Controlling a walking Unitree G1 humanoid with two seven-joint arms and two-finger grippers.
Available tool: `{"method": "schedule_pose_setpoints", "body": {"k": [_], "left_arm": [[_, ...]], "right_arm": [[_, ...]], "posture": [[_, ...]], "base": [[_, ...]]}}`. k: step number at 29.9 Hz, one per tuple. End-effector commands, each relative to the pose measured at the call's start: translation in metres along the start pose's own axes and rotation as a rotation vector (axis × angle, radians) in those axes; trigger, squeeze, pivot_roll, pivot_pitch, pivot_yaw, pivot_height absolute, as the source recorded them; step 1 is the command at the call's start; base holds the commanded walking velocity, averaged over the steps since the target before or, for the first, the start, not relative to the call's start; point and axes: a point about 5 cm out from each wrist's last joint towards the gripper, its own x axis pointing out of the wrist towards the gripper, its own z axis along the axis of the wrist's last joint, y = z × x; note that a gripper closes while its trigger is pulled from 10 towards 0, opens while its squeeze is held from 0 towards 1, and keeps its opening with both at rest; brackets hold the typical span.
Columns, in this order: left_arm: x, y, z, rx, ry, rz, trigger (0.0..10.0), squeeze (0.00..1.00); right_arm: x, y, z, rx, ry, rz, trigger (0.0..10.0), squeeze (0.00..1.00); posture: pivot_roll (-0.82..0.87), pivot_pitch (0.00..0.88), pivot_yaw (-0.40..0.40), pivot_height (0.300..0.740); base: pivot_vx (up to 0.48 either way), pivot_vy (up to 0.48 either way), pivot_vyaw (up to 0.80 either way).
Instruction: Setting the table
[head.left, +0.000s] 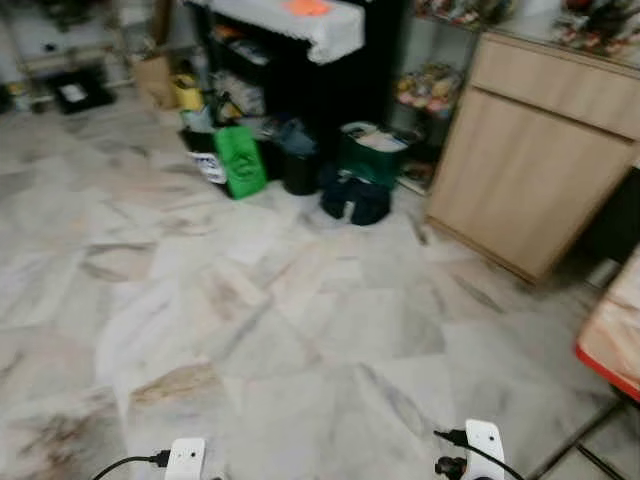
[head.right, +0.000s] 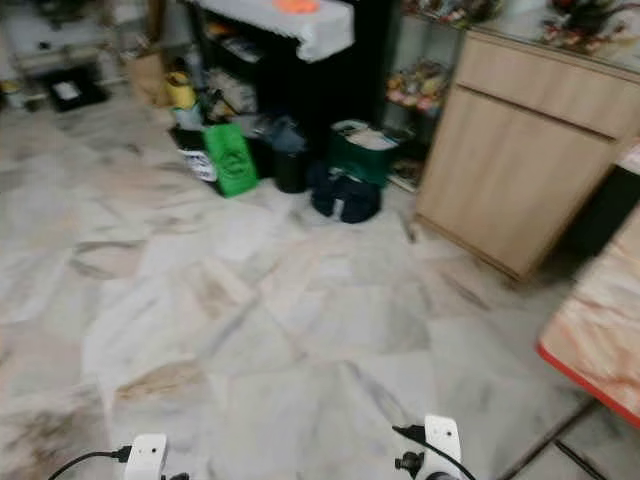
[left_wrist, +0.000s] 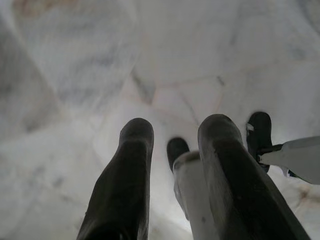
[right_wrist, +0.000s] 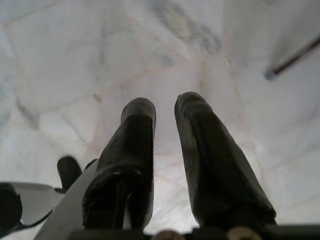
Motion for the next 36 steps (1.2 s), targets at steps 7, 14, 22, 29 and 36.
{"method": "schedule_pose_setpoints", "body": {"k": [7,14,22,29,36], "left_arm": [[-0.0005,0.0012,-0.0015,0.014,0.005,-0.004,10.0,0.0],[-0.0005,0.0015,-0.0014,0.021,0.007,-0.007,10.0,0.0],[0.0001,0.0022,0.002,0.013,-0.001,-0.002,10.0,0.0],[-0.0001,0.0007,-0.0004,0.019,0.007,-0.007,10.0,0.0],[-0.0002,0.001,-0.0006,0.036,0.006,-0.001,10.0,0.0]], "right_arm": [[-0.0011,-0.0022,-0.0057,0.0,0.013,-0.004,10.0,0.0],[-0.0013,-0.0013,-0.0085,0.001,0.019,0.002,10.0,0.0],[-0.0012,-0.0022,-0.0061,0.012,0.013,0.0,10.0,0.0],[-0.0002,0.0014,-0.0037,0.016,0.006,0.005,10.0,0.0],[0.0002,0.0003,0.0013,0.061,-0.02,-0.009,10.0,0.0]], "posture": [[-0.03,0.0,-0.004,0.74],[-0.02,0.0,-0.003,0.74],[-0.02,0.014,-0.006,0.74],[-0.02,0.028,-0.008,0.74],[-0.02,0.033,-0.009,0.74]], "base": [[0.0,0.0,-0.8],[0.0,0.0,-0.8],[0.0,0.0,-0.8],[0.0,0.0,-0.8],[0.0,-0.17,-0.34]]}}
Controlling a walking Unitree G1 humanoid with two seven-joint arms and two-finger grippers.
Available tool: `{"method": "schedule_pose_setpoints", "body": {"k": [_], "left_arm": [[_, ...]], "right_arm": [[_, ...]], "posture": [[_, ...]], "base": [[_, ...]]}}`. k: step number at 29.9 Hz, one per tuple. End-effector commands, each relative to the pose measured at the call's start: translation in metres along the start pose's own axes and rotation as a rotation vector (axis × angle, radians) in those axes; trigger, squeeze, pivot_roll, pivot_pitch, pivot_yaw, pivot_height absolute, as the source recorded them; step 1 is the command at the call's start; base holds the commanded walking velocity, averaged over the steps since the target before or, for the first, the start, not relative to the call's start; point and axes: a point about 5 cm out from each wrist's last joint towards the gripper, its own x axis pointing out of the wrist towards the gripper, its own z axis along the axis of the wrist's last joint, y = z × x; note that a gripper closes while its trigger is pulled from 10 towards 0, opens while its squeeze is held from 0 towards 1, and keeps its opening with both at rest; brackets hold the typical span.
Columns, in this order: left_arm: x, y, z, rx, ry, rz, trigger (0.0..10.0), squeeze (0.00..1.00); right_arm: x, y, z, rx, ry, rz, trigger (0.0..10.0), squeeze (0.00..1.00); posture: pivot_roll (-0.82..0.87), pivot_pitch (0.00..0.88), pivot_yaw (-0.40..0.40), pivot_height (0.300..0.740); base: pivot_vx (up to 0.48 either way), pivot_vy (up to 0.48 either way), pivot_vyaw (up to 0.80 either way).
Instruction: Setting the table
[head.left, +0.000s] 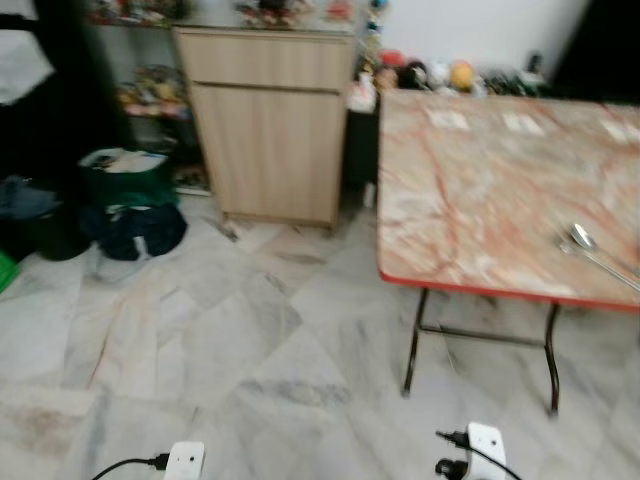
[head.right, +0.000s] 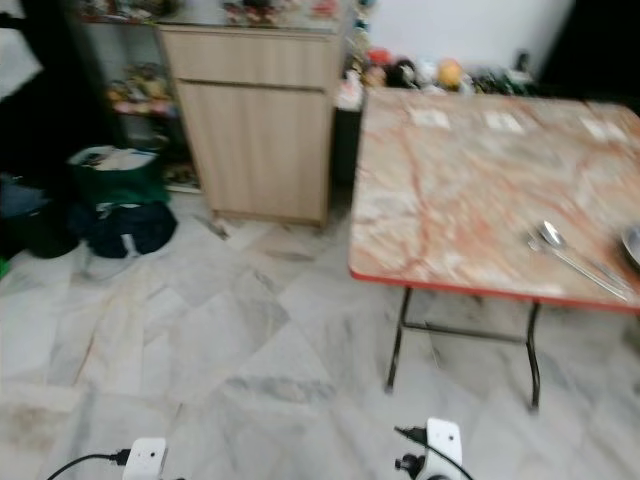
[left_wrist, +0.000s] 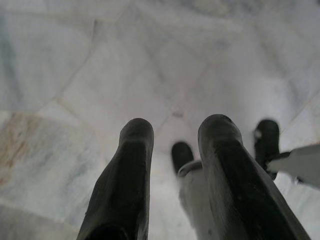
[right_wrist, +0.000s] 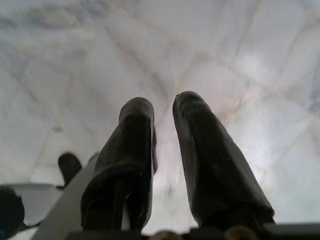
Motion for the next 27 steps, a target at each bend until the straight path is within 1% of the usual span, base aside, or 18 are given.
{"method": "schedule_pose_setpoints", "body": {"k": [1,5,10,13,21,25,27], "left_arm": [[-0.003,0.004,-0.011,0.006,0.037,0.008,10.0,0.0],[-0.002,0.004,-0.01,0.008,0.036,0.006,10.0,0.0],[-0.002,0.004,-0.009,0.009,0.033,0.007,10.0,0.0],[-0.002,0.004,-0.009,0.009,0.03,0.007,10.0,0.0],[-0.002,0.004,-0.008,0.01,0.027,0.005,10.0,0.0],[-0.002,0.004,-0.007,0.011,0.026,0.005,10.0,0.0],[-0.002,0.004,-0.007,0.011,0.024,0.006,10.0,0.0]], "right_arm": [[0.001,0.005,0.009,-0.006,-0.03,0.015,10.0,0.0],[0.0,-0.002,0.007,0.001,-0.033,0.01,10.0,0.0],[-0.001,-0.006,0.005,-0.002,-0.027,0.004,10.0,0.0],[-0.001,-0.005,0.003,0.0,-0.024,0.005,10.0,0.0],[0.001,0.009,0.002,0.0,-0.024,0.022,10.0,0.0],[0.001,0.009,0.002,0.0,-0.026,0.022,10.0,0.0],[0.001,0.005,0.002,0.001,-0.026,0.018,10.0,0.0]], "posture": [[-0.02,0.035,-0.009,0.74],[-0.02,0.037,-0.009,0.74],[-0.02,0.038,-0.009,0.74],[-0.02,0.039,-0.008,0.74],[-0.03,0.042,-0.006,0.74],[-0.03,0.042,-0.005,0.74],[-0.03,0.042,-0.006,0.74]], "base": [[0.0,-0.461,0.0],[0.0,-0.465,0.0],[0.0,-0.471,0.0],[0.0,-0.48,0.0],[0.0,-0.48,0.0],[0.0,-0.48,0.0],[0.0,-0.48,0.0]]}}
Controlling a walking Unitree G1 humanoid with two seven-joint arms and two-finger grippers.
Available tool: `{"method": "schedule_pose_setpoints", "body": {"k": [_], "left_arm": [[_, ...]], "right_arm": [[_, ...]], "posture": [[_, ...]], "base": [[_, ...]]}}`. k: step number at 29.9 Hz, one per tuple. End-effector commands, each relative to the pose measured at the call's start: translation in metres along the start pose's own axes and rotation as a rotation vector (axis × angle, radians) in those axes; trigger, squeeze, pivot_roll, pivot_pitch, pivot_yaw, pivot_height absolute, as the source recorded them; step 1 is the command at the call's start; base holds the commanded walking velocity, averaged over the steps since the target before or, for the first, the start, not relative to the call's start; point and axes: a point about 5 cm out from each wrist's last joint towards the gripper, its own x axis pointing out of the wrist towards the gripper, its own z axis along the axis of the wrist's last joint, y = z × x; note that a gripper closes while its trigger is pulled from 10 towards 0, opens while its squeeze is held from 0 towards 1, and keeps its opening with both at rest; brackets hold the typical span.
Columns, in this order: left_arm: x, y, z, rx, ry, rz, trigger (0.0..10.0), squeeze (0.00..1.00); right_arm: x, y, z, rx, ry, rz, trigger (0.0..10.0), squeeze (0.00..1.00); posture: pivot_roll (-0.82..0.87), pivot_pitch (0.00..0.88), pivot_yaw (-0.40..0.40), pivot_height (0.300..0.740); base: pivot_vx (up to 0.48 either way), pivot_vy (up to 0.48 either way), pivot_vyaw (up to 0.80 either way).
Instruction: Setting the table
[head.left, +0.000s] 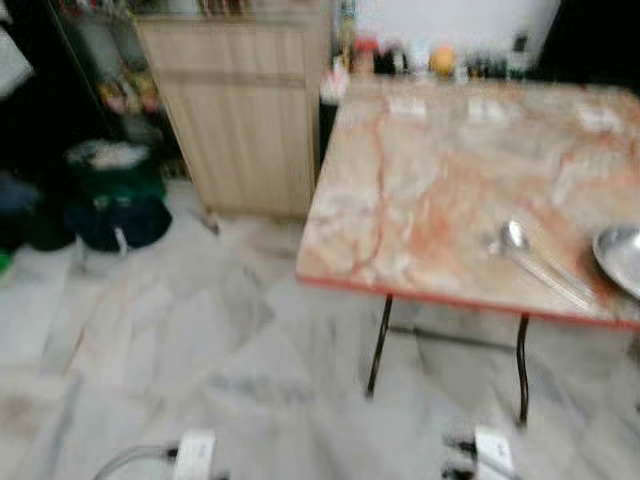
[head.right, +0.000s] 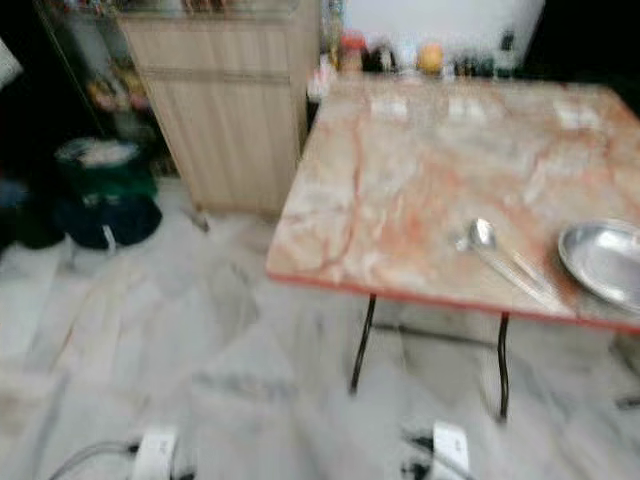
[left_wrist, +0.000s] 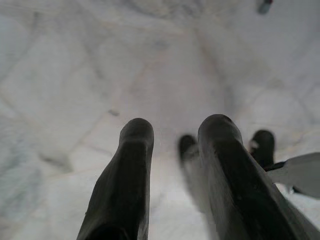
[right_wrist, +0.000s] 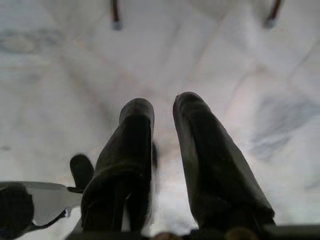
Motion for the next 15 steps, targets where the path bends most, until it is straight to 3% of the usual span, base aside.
{"method": "schedule_pose_setpoints", "body": {"k": [1,8,11,12,15], "left_arm": [[-0.002,0.004,-0.009,0.008,0.027,0.009,10.0,0.0],[-0.002,0.004,-0.008,0.002,0.023,0.016,10.0,0.0],[-0.002,0.005,-0.008,-0.007,0.027,0.023,10.0,0.0],[-0.002,0.004,-0.009,-0.009,0.028,0.021,10.0,0.0],[-0.002,0.004,-0.01,-0.011,0.03,0.017,10.0,0.0]], "right_arm": [[-0.001,-0.001,-0.006,0.006,0.017,-0.002,10.0,0.0],[-0.003,-0.013,-0.005,0.006,0.017,-0.017,10.0,0.0],[-0.003,-0.013,-0.005,0.013,0.014,-0.016,10.0,0.0],[-0.003,-0.013,-0.005,0.015,0.014,-0.016,10.0,0.94],[-0.003,-0.012,-0.005,0.017,0.013,-0.015,10.0,1.0]], "posture": [[-0.03,0.042,-0.006,0.74],[-0.02,0.042,-0.006,0.74],[-0.02,0.041,-0.008,0.74],[-0.03,0.04,-0.008,0.74],[-0.03,0.039,-0.008,0.74]], "base": [[0.0,-0.48,0.0],[0.0,-0.472,0.0],[0.0,0.0,0.0],[0.0,0.0,0.0],[0.0,0.0,0.0]]}}
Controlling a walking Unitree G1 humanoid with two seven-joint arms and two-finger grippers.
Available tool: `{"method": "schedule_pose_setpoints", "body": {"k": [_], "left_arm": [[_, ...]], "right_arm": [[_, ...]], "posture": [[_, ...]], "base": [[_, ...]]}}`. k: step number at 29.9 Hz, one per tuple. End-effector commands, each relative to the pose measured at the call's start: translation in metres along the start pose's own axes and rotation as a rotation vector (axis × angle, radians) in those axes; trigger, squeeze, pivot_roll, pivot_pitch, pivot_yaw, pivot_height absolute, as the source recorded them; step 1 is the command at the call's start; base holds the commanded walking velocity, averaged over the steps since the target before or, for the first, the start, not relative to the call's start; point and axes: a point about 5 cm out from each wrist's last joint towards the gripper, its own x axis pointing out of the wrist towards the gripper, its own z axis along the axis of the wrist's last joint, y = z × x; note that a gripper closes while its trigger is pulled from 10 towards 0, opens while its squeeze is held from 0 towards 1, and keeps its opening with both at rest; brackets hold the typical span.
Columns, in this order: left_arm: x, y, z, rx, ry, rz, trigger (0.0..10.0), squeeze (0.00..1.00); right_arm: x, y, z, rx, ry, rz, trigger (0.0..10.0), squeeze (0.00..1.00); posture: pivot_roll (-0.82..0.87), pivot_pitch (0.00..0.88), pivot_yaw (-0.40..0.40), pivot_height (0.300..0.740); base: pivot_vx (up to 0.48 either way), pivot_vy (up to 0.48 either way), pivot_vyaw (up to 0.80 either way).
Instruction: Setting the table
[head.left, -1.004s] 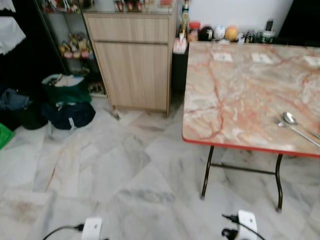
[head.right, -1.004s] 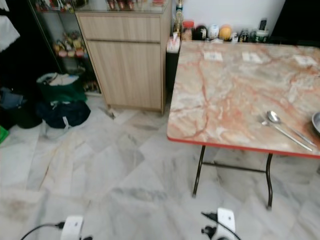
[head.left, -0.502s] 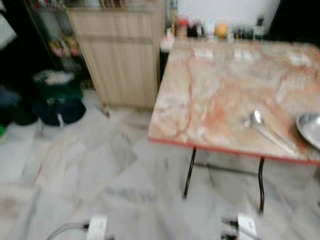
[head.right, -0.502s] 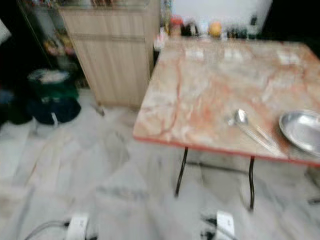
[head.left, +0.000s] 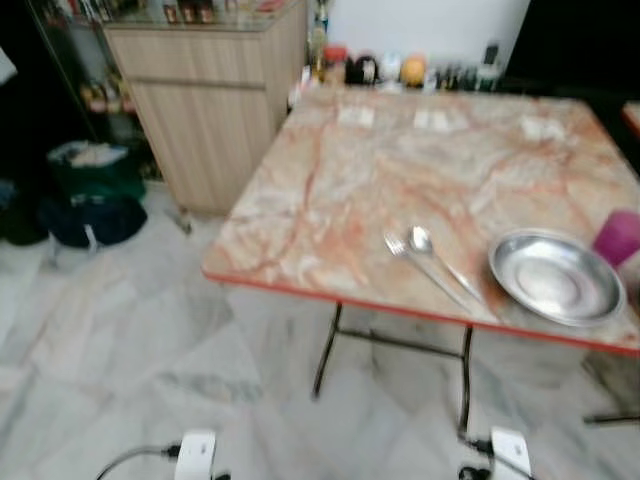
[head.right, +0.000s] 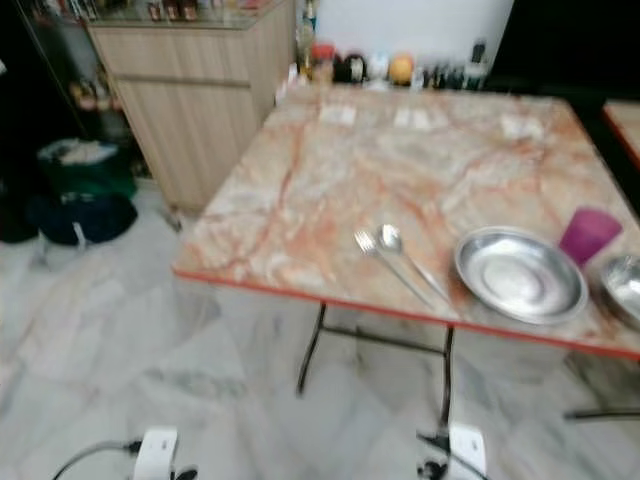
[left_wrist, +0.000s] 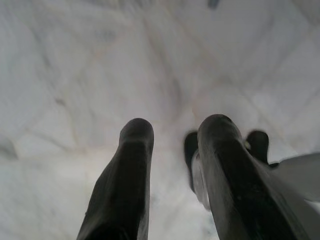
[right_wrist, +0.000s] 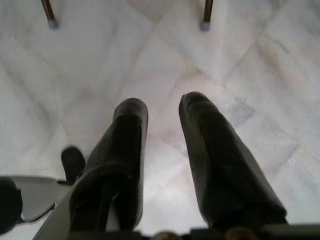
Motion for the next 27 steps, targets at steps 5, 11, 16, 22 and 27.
{"method": "schedule_pose_setpoints", "body": {"k": [5,11,16,22,27], "left_arm": [[-0.0013,0.0009,-0.0067,-0.009,0.021,0.0,10.0,0.0],[-0.0013,-0.0003,-0.0074,-0.008,0.024,-0.005,10.0,0.0],[-0.0014,-0.0005,-0.008,-0.006,0.026,-0.007,10.0,0.0],[-0.0015,-0.0009,-0.0091,-0.005,0.031,-0.009,10.0,0.0],[-0.0015,-0.0021,-0.0097,-0.005,0.032,-0.011,10.0,0.0]], "right_arm": [[0.0015,0.0096,-0.0023,0.008,0.004,0.015,10.0,1.0],[0.0015,0.0115,-0.0045,0.011,0.006,0.019,10.0,1.0],[0.0014,0.0121,-0.0057,0.011,0.007,0.017,10.0,1.0],[0.0006,0.0056,-0.003,0.011,0.0,0.003,10.0,1.0],[0.0005,0.0034,0.0008,0.026,-0.02,0.004,10.0,0.0]], "posture": [[-0.02,0.037,-0.01,0.74],[-0.03,0.035,-0.01,0.74],[-0.03,0.036,-0.011,0.74],[-0.03,0.037,-0.012,0.74],[-0.03,0.037,-0.013,0.74]], "base": [[0.0,0.0,0.0],[0.0,0.0,0.0],[0.0,0.0,0.0],[0.0,0.0,0.0],[0.0,0.0,0.0]]}}
